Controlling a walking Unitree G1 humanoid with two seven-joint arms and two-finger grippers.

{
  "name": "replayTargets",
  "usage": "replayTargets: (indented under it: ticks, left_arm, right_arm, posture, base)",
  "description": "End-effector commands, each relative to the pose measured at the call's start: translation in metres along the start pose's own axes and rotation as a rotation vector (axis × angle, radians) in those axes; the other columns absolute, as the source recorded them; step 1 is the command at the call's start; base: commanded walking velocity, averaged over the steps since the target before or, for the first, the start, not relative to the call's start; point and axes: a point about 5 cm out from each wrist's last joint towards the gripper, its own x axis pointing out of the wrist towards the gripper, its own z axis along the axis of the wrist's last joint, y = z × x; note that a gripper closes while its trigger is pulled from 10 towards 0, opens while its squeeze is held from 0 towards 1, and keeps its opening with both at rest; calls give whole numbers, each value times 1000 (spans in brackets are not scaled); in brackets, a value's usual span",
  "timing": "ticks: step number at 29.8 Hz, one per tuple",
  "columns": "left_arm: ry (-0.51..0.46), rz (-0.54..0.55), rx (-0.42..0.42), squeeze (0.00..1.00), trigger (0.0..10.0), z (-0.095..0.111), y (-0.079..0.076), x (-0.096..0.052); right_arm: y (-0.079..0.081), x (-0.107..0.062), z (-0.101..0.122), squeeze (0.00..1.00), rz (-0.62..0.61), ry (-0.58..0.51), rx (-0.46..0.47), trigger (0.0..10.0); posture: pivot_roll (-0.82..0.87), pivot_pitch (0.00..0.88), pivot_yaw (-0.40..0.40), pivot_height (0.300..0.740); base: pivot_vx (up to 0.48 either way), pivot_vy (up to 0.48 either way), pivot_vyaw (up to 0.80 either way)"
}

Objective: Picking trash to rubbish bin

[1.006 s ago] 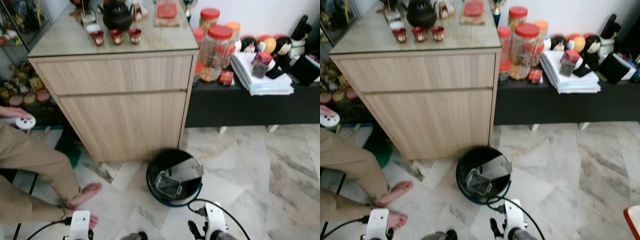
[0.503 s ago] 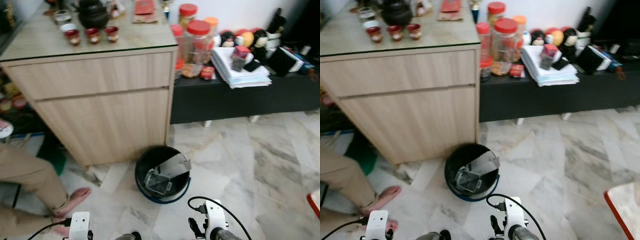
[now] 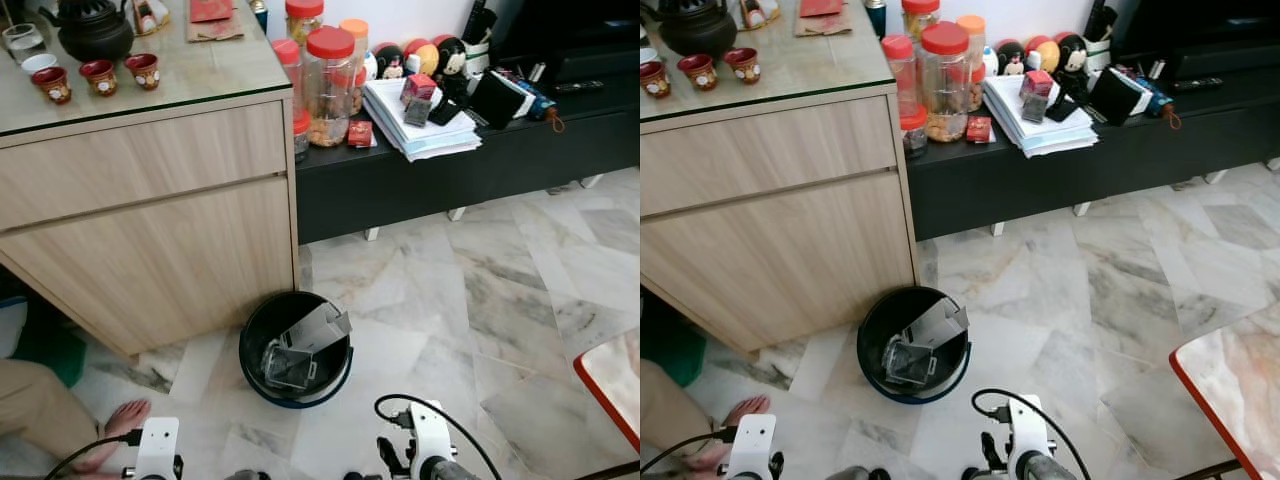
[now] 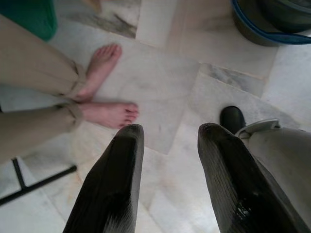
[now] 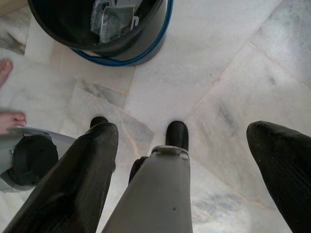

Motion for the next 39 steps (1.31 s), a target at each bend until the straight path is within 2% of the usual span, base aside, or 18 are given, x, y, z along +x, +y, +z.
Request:
replayTargets:
  ticks: [1,10,15,26,36,39]
  left_arm:
    - [44,16,16,0,10000,-11,5,-2]
    - [28,24,15,0,10000,-6,10,-1]
    - [38,17,44,0,10000,-9,8,-1]
    - [41,18,32,0,10000,-11,6,-2]
    - [40,20,19,0,10000,-11,5,-2]
    - [37,25,4,0,10000,-11,5,-2]
  right_arm:
    - [0,-1,-8,0,-8,21,17,10000]
    - [3,-1,-12,0,-5,31,15,10000]
    - [3,-1,-11,0,-7,28,20,10000]
    - [2,-1,-9,0,-7,22,21,10000]
    - [3,-1,-11,0,-7,26,24,10000]
    - [2,-1,-11,0,-8,28,23,10000]
  posture:
    - [120,108,14,740]
    - [121,92,22,740]
    - [119,96,23,740]
    - [123,120,15,740]
    - [122,134,12,740]
    - [123,137,9,740]
  base:
    - [0,-360,-800]
    - [0,-119,-800]
    - [0,-57,-800]
    - [0,-81,-800]
    - [0,-342,-800]
    - [0,0,0]
